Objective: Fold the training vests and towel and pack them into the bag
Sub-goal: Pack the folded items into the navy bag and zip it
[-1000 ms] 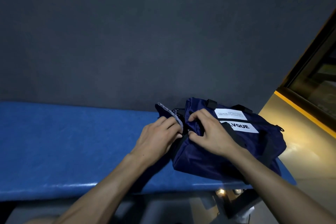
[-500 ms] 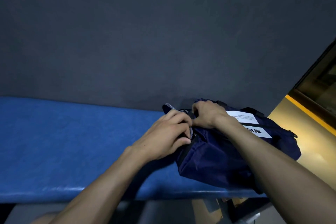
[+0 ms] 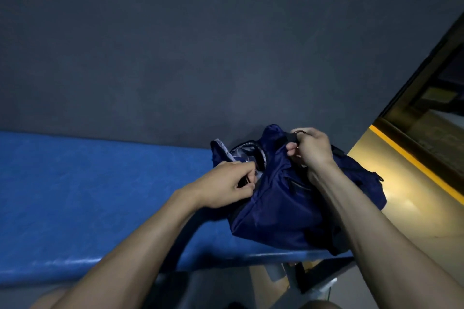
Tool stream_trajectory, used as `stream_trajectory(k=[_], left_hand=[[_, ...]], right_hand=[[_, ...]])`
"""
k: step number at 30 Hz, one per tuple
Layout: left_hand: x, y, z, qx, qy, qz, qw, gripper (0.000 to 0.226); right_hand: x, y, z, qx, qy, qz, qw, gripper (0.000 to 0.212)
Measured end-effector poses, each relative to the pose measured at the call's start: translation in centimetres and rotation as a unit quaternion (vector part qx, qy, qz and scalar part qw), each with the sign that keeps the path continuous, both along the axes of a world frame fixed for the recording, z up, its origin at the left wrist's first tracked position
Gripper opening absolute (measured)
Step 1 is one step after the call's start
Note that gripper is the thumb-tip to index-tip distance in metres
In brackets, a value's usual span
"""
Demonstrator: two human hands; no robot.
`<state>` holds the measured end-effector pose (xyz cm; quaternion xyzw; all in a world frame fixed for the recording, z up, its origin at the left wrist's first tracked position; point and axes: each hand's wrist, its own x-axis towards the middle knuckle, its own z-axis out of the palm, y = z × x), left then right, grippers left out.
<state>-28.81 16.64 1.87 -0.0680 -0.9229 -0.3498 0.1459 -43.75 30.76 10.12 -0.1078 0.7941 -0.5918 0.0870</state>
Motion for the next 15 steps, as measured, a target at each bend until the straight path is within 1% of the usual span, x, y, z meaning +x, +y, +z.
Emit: stream_trajectory(k=[1, 3, 5, 7, 8, 10, 12, 13, 15], left_hand=[[0.2, -0.1, 0.0, 0.036, -0.004, -0.004, 0.999, 0.020], [0.5, -0.3, 0.0, 0.085, -0.012, -0.015, 0.996, 0.022], [0.9, -0.5, -0.1, 0.116, -0.012, -0.028, 0.993, 0.025], [1.3, -0.8, -0.2, 0.151, -0.010, -0.037, 0.988, 0.025], [1.4, -1.0, -0.3, 0.167, -0.010, -0.036, 0.985, 0.023], [1.7, -1.3, -0.2, 0.186, -0.015, -0.036, 0.982, 0.019], [1.9, -1.3, -0.3, 0.177, -0.012, -0.039, 0.983, 0.018], [2.0, -1.4, -0.3, 0.169, -0.009, -0.038, 0.985, 0.018], [2.1, -1.4, -0.4, 0.154, -0.006, -0.036, 0.987, 0.015]], right_hand=[[-0.2, 0.2, -0.2, 0.012, -0.030, -0.002, 0.999, 0.026], [-0.1, 0.7, -0.9, 0.059, -0.059, 0.024, 0.996, 0.025], [-0.2, 1.1, -1.0, 0.073, -0.057, 0.033, 0.995, 0.026], [-0.2, 1.6, -0.5, 0.078, -0.034, 0.022, 0.996, 0.030], [-0.2, 1.9, -0.5, 0.089, -0.012, 0.021, 0.996, 0.032], [-0.2, 2.6, -0.9, 0.153, 0.054, 0.038, 0.986, 0.035], [0.3, 3.1, -1.3, 0.219, 0.128, 0.081, 0.964, 0.034], [0.5, 3.2, -1.6, 0.238, 0.165, 0.108, 0.951, 0.033], [1.4, 3.5, -2.1, 0.267, 0.229, 0.132, 0.927, 0.040]])
